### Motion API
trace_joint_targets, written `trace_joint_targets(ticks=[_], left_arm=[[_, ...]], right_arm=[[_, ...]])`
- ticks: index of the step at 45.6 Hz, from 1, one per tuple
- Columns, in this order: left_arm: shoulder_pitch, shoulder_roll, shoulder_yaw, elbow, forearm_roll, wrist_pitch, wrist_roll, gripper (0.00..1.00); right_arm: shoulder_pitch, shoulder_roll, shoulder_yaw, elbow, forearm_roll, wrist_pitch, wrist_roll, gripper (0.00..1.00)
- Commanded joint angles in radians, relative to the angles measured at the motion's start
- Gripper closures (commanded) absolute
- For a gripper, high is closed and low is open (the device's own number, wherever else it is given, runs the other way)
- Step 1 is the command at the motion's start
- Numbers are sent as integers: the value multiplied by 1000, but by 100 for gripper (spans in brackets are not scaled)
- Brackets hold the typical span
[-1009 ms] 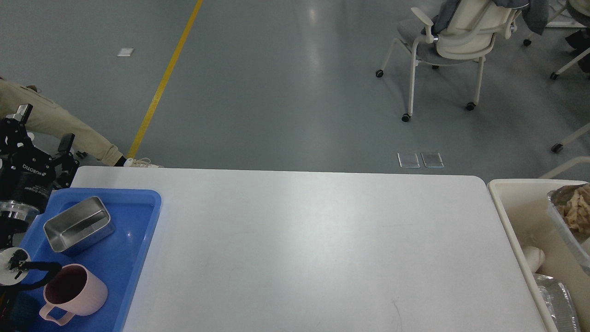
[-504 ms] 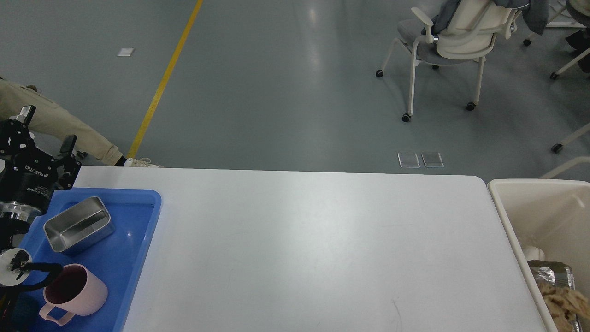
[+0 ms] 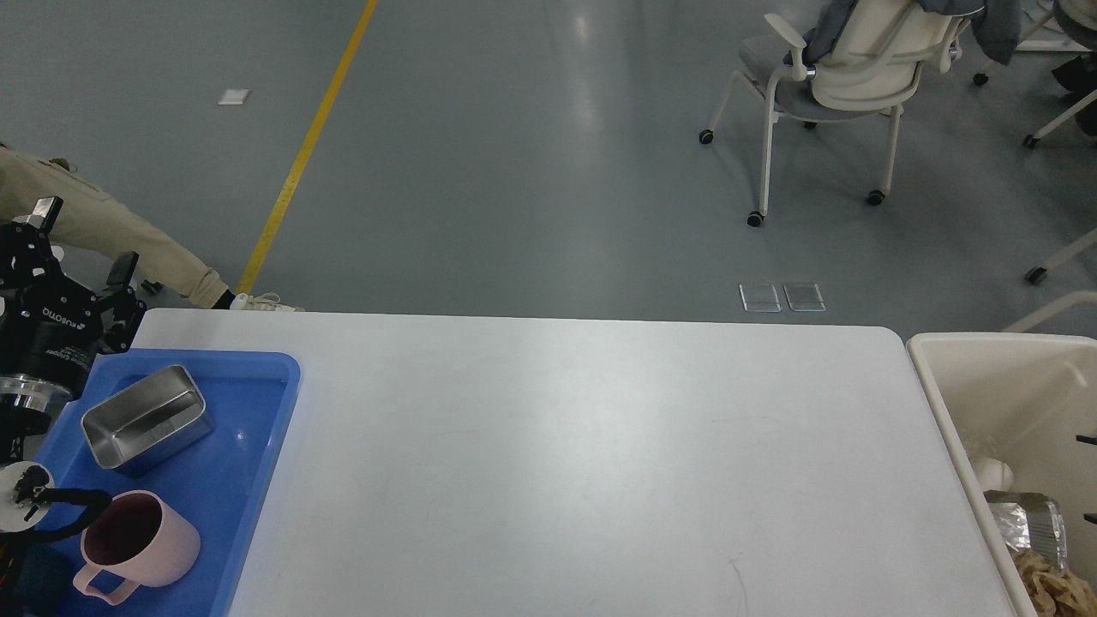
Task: Tidy desktop
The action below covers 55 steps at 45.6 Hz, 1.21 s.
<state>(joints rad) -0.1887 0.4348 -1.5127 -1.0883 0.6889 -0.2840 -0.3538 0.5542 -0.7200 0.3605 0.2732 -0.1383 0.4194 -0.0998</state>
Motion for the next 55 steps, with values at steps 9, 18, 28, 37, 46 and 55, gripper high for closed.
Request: trace_joint_targets(ticks=[9,18,28,37,46,55], left_arm=[[0,-1,2,1,0,2,-2,3],[2,-7,2,1,0,2,-4,3],[3,-16,-14,1,-3,0,-10,3],[8,-41,-17,1,-32,-4,-10,3],[43,-48,-15,1,-89,-82,-5,3],[58,-51,-6,1,-120,-96,13,3]], right_arm=[[222,125,0,7,0,1,3,0],[340,286,5,9,2,-1,2,0],[317,418,383,15,75,4,-3,0],[213,491,641,118,78,50,-5,0],[86,568,808,285,82,50,-5,0],[40,672,939,313,83,51,-6,0]])
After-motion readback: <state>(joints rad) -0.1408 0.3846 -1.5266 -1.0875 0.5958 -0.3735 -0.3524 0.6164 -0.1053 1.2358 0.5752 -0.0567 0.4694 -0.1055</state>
